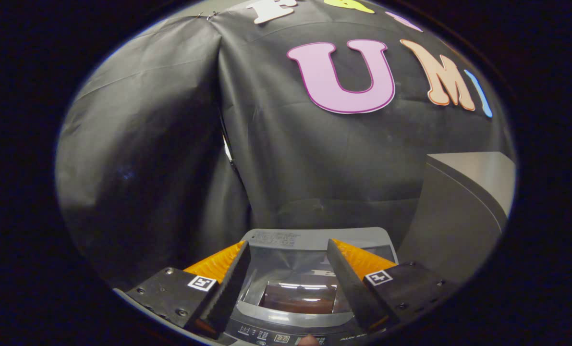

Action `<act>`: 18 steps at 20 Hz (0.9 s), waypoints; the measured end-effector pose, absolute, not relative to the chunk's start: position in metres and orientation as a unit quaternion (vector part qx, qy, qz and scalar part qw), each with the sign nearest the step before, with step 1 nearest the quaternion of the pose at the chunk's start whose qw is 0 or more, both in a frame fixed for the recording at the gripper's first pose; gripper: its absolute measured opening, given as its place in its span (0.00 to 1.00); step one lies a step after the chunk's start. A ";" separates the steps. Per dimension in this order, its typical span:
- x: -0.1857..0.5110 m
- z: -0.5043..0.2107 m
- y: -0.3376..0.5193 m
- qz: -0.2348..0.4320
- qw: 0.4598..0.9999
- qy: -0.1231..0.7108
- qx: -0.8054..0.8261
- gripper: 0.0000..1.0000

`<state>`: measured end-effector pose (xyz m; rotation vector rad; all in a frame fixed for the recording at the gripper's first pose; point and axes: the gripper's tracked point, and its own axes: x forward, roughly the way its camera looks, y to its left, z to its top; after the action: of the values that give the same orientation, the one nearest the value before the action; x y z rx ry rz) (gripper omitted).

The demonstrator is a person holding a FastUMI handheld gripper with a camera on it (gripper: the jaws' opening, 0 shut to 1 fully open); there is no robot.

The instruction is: Put the clothes into the washing machine and then close the washing machine lid.

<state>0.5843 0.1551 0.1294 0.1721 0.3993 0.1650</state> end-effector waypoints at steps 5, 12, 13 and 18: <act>0.578 0.137 0.158 0.086 0.977 0.181 0.072 0.97; 0.560 0.148 0.151 0.088 0.980 0.157 0.086 0.97; 0.555 0.150 0.149 0.089 0.980 0.154 0.088 0.97; 0.523 0.159 0.151 0.090 0.984 0.135 0.068 0.97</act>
<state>0.5235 0.1510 0.1588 0.1359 0.2710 0.1802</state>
